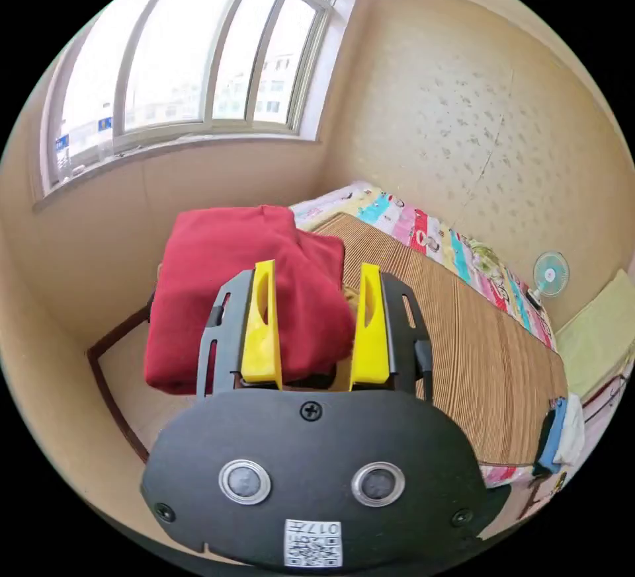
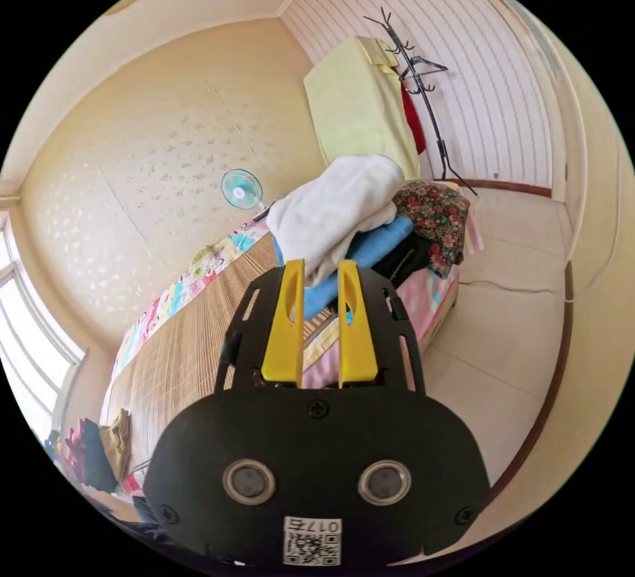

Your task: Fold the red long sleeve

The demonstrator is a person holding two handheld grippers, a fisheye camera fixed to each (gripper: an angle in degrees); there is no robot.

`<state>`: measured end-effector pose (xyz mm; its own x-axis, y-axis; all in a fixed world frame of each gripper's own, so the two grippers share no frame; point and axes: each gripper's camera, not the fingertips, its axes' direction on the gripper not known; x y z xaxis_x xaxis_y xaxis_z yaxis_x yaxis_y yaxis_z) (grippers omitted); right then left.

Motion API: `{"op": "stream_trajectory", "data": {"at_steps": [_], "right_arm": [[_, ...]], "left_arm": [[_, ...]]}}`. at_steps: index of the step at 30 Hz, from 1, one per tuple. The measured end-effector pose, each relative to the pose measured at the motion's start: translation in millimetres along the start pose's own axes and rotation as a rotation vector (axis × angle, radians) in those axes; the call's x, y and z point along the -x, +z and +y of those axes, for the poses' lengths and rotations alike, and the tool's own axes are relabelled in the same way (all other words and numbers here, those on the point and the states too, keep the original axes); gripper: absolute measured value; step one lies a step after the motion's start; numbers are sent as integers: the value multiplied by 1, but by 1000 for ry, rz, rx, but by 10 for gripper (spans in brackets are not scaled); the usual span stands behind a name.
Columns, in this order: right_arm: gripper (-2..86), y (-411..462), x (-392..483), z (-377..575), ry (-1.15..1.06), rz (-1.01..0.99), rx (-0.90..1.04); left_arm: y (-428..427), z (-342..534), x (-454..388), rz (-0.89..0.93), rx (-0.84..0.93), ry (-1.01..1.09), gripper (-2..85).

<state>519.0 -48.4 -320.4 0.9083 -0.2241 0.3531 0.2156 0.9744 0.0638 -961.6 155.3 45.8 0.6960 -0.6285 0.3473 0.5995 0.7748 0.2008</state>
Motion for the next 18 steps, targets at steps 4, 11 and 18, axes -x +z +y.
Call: {"op": "stream_trajectory", "data": {"at_steps": [4, 11, 18], "right_arm": [[73, 13, 40, 37, -103, -4, -11], [30, 22, 99, 92, -330, 95, -61], [20, 27, 114, 126, -414, -53, -63]], "left_arm": [[84, -22, -9, -146, 188, -97, 89], [25, -57, -167, 525, 85, 197, 48], [-78, -18, -247, 1193, -77, 477, 49]]}}
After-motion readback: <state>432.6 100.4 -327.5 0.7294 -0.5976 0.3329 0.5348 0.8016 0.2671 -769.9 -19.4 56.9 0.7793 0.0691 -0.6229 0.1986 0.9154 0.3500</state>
